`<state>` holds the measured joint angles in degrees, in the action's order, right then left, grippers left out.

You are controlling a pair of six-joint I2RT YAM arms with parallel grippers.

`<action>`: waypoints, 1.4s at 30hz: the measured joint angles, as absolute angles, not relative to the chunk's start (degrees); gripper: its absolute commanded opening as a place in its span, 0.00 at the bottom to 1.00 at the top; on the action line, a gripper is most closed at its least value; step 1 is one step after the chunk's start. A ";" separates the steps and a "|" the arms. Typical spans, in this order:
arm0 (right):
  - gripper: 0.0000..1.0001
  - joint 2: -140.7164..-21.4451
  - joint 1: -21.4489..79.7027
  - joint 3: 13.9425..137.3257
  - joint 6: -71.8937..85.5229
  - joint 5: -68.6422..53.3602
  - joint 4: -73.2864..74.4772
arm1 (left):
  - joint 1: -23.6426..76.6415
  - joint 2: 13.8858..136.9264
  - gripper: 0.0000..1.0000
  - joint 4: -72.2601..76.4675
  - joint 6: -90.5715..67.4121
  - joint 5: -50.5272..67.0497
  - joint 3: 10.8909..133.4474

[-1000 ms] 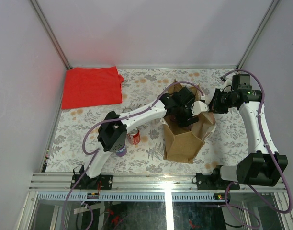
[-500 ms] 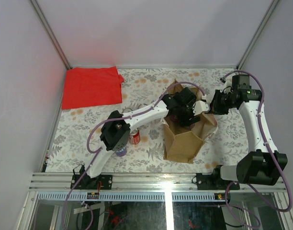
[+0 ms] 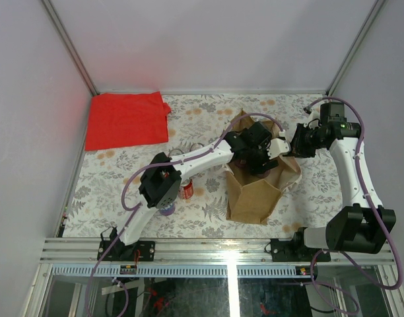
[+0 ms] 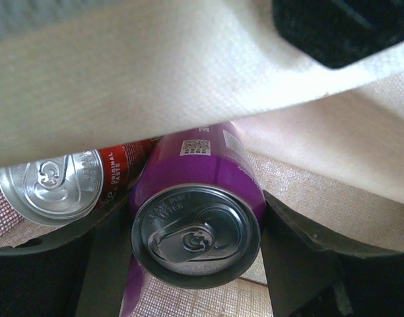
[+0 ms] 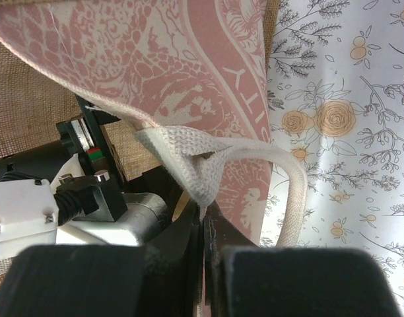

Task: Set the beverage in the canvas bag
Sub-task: Place the drink in the canvas bag.

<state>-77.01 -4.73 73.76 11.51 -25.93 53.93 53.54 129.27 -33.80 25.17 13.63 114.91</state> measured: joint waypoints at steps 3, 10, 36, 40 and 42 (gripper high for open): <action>0.00 -77.28 -4.84 73.84 11.05 -25.76 53.93 | 53.60 129.27 0.10 -32.40 24.75 13.10 114.21; 0.00 -77.95 -4.93 74.02 10.44 -25.47 53.82 | 53.63 129.27 0.66 -29.21 23.73 12.03 112.57; 0.00 -77.97 -5.19 74.50 9.85 -27.97 53.32 | 54.76 122.58 1.00 -20.29 24.10 6.37 106.19; 0.00 -78.39 -4.93 74.50 9.85 -28.12 53.52 | 54.92 117.38 1.00 -18.48 25.17 5.98 104.42; 0.00 -78.48 -4.93 74.50 9.85 -28.16 53.52 | 55.09 114.06 1.00 -17.23 25.63 5.69 103.26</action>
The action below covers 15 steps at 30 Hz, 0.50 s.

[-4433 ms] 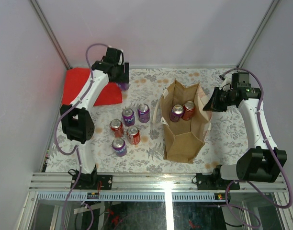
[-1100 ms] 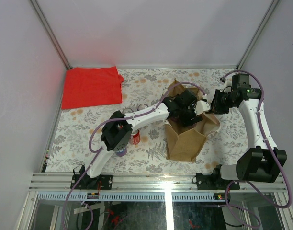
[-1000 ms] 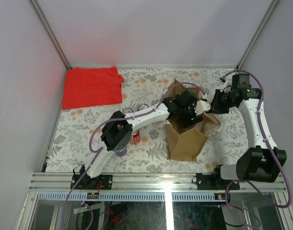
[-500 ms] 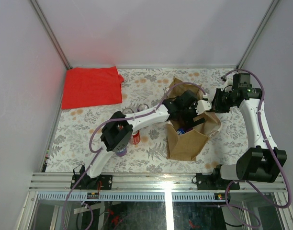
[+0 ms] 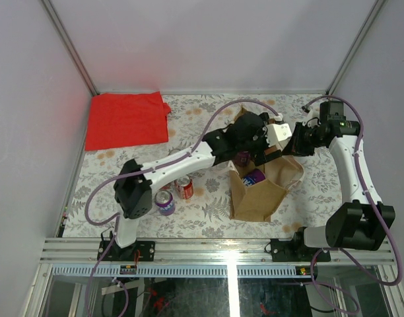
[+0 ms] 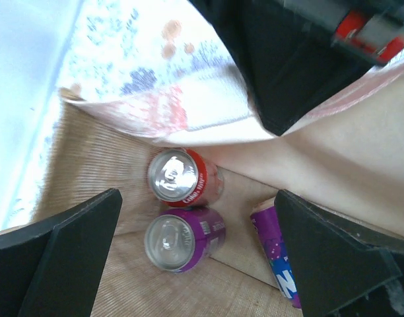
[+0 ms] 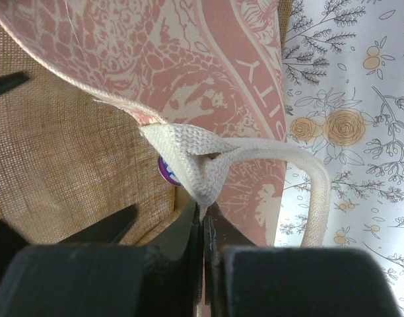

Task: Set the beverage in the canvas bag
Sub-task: Place the drink in the canvas bag, then pick up the drink from the canvas bag.

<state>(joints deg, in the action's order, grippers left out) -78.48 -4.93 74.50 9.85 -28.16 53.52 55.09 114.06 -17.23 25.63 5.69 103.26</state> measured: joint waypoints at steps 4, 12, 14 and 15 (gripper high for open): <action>0.00 -78.63 -4.93 74.50 9.82 -28.18 53.56 | 55.16 109.80 1.00 -15.38 26.02 4.38 101.73; 0.00 -78.67 -4.93 73.87 8.93 -28.18 54.06 | 50.06 108.49 0.99 -16.19 21.98 3.66 100.53; 0.00 -78.65 -4.93 73.17 8.60 -28.16 54.19 | 46.50 108.47 0.99 -16.73 19.42 4.21 102.17; 0.00 -78.65 -4.93 72.71 8.47 -28.12 54.39 | 44.25 108.42 0.99 -16.78 17.72 4.78 103.28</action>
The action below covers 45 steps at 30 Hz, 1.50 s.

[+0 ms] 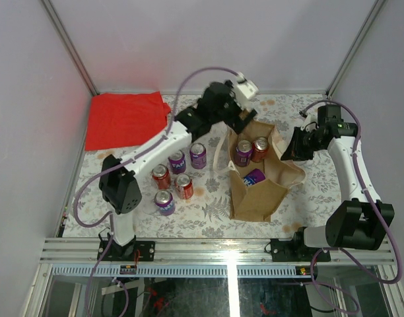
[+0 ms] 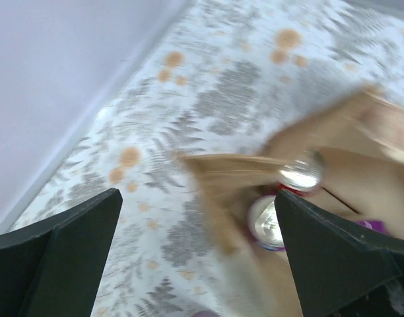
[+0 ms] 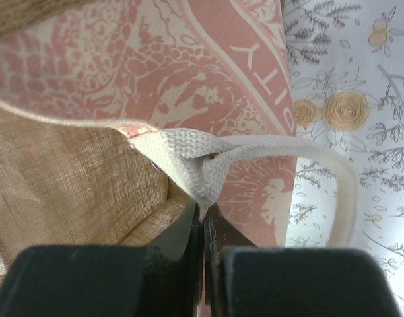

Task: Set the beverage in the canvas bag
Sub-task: Pick up the drink from the canvas bag.

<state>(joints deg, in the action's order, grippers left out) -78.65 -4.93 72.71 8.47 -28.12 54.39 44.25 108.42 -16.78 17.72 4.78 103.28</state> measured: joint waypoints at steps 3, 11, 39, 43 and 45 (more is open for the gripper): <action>0.00 -78.65 -4.93 71.61 8.03 -27.57 55.35 | 37.21 107.35 0.99 -16.53 13.37 5.34 105.49; 0.05 -78.65 -4.82 71.50 8.49 -24.36 56.12 | 24.38 103.72 0.99 -17.17 6.59 3.77 106.06; 0.79 -89.21 -3.99 93.93 24.88 -12.99 52.25 | 15.11 115.61 0.99 -24.12 9.72 8.64 108.73; 0.75 -88.84 -3.36 94.08 26.00 -9.45 52.03 | 14.76 117.89 0.99 -24.23 10.09 9.21 110.91; 0.74 -88.95 -2.57 97.10 26.13 -6.46 52.34 | 14.72 118.02 0.99 -24.32 10.39 9.50 110.96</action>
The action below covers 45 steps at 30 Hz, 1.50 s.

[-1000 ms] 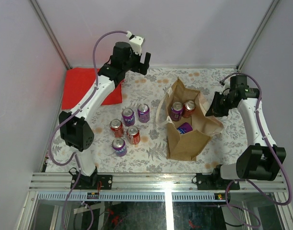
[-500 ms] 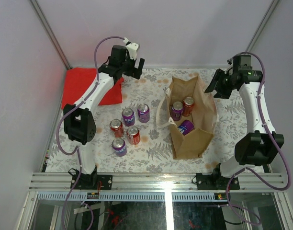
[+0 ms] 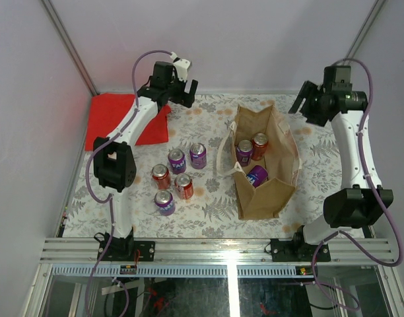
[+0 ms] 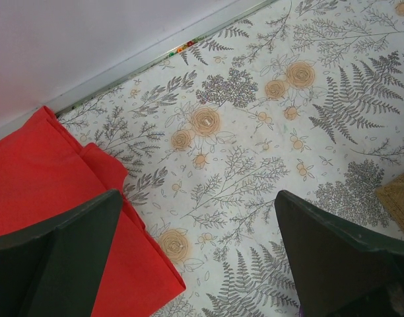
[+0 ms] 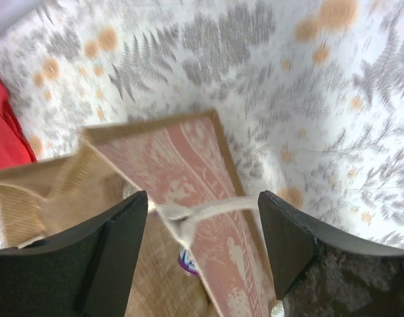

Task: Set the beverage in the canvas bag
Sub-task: Pick up the drink from the canvas bag.

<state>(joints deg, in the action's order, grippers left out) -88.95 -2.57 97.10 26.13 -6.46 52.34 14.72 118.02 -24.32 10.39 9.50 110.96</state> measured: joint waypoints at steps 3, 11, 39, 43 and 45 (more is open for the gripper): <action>0.74 -92.16 0.45 110.10 23.97 -0.84 55.72 | 14.52 118.02 0.99 -24.36 10.72 9.65 110.96; 0.70 -110.80 16.99 150.21 19.77 9.47 66.08 | 14.02 119.04 0.99 -25.41 11.88 9.93 112.22; 0.77 -95.85 26.37 85.93 33.28 7.66 63.46 | 13.37 119.70 0.99 -26.74 14.44 10.48 111.37; 0.79 -100.27 23.73 85.49 31.20 5.10 61.65 | 13.37 119.52 0.99 -26.74 14.28 10.48 111.33; 0.79 -100.64 22.76 83.88 30.55 4.47 60.20 | 13.37 119.46 0.99 -26.72 14.17 10.48 111.13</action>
<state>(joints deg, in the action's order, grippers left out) -100.64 22.76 83.88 30.55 4.47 60.20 13.37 119.46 -26.72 14.17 10.48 111.13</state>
